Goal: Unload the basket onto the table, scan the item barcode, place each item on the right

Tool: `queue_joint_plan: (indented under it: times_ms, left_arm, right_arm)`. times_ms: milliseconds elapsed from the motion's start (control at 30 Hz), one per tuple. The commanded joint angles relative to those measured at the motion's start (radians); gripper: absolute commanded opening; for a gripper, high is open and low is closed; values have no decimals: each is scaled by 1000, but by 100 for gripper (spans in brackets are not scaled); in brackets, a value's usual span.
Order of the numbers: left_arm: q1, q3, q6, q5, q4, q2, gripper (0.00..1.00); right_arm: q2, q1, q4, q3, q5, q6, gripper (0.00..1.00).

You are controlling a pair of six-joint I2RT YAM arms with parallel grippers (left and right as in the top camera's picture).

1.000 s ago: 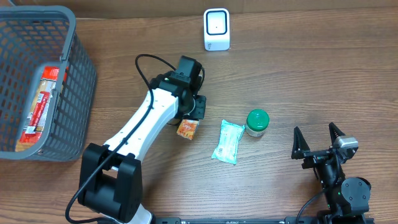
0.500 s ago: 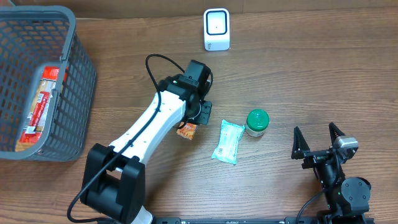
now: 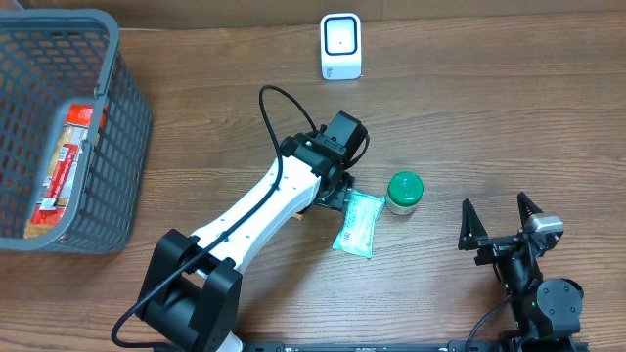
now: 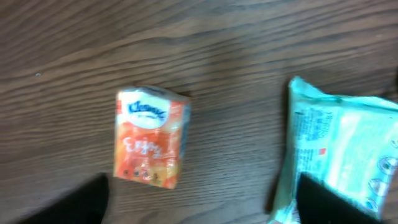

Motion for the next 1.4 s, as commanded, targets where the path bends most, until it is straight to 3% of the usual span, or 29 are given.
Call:
queue_joint_plan:
  times_ms: [0, 33, 67, 200, 333, 500, 667, 900, 1200, 1367]
  left_arm:
    - [15, -13, -57, -171, -9, -7, 41]
    - [21, -15, -76, -191, -8, -7, 27]
    - [32, -19, -77, -184, 0, -7, 22]
    - [56, -39, 21, -69, 37, -6, 13]
    - [99, -46, -74, -210, 16, -6, 5]
    - [221, -47, -106, -136, 25, -6, 4]
    - [295, -111, -39, -64, 101, -6, 4]
    - [286, -261, -28, 89, 288, -6, 4]
    - [256, -281, -28, 264, 279, -6, 4]
    - [227, -281, -28, 230, 292, -6, 4]
  right_arm:
    - [0, -6, 6, -11, 6, -2, 100]
    - [0, -6, 6, -11, 6, -2, 100]
    - [0, -6, 6, -11, 6, -2, 100]
    - [0, -6, 6, -11, 6, -2, 100]
    - [0, -6, 6, -11, 6, -2, 100]
    - [0, -6, 6, -11, 6, -2, 100]
    - [0, -6, 6, -11, 6, -2, 100]
    - [0, -6, 6, -11, 6, -2, 100]
    - [0, -6, 6, -11, 6, -2, 100]
    - [0, -6, 6, -11, 6, -2, 100]
